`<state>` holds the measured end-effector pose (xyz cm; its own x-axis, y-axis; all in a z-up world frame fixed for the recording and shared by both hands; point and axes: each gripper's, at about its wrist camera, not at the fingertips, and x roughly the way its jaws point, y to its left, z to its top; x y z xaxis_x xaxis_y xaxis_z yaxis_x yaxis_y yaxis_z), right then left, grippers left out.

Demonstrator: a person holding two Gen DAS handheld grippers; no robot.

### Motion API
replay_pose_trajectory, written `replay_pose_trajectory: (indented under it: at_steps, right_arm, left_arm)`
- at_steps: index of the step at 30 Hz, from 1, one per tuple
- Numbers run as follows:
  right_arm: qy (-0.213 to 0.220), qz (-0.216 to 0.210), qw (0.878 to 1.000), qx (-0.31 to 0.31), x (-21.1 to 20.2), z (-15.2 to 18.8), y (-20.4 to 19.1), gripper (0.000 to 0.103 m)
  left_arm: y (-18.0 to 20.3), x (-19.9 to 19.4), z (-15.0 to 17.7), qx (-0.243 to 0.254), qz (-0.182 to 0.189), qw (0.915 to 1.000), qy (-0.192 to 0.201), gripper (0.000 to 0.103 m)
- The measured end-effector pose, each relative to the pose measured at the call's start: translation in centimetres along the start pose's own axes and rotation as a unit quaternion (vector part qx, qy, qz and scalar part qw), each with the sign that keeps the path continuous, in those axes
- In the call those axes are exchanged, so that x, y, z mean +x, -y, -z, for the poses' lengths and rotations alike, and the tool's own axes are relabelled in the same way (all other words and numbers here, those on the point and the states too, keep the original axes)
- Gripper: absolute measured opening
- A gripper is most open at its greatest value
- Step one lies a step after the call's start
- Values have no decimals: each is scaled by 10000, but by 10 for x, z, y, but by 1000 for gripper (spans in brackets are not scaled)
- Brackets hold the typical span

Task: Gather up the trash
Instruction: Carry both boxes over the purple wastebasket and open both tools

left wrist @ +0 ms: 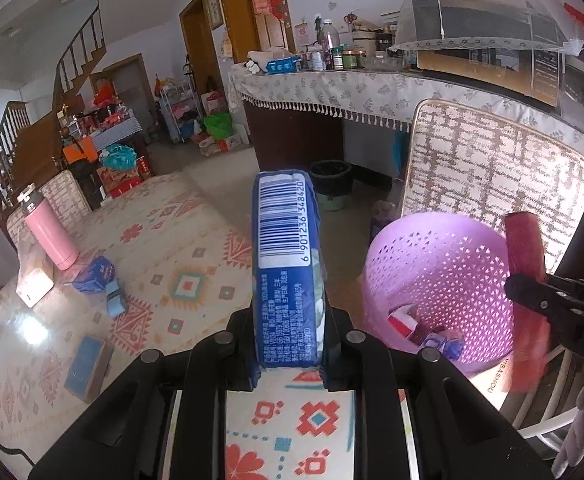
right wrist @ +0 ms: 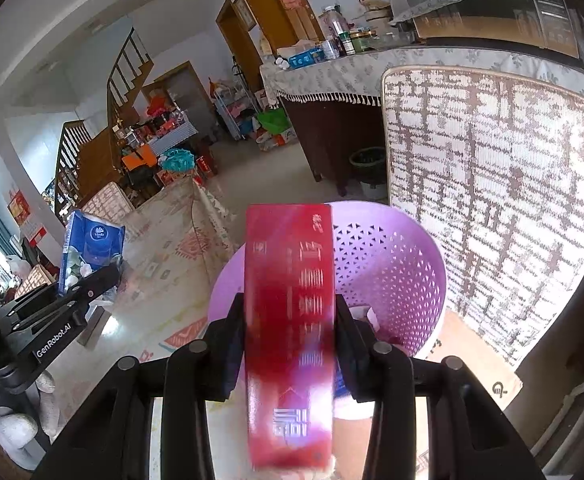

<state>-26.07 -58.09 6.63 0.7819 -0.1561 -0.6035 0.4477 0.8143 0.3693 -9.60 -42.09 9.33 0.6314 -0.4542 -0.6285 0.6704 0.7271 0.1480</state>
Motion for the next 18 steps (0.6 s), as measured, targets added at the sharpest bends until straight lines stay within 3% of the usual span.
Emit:
replay_pose_trajectory:
  at_steps: [11, 18]
  right_arm:
    - [-107, 29, 9999, 70, 26, -13, 9, 44]
    - [-45, -128, 9999, 87, 18, -13, 5, 44]
  left_arm:
    - [19, 23, -28, -70, 458, 9988, -178, 20]
    - [3, 11, -24, -399, 793, 9960, -103, 20]
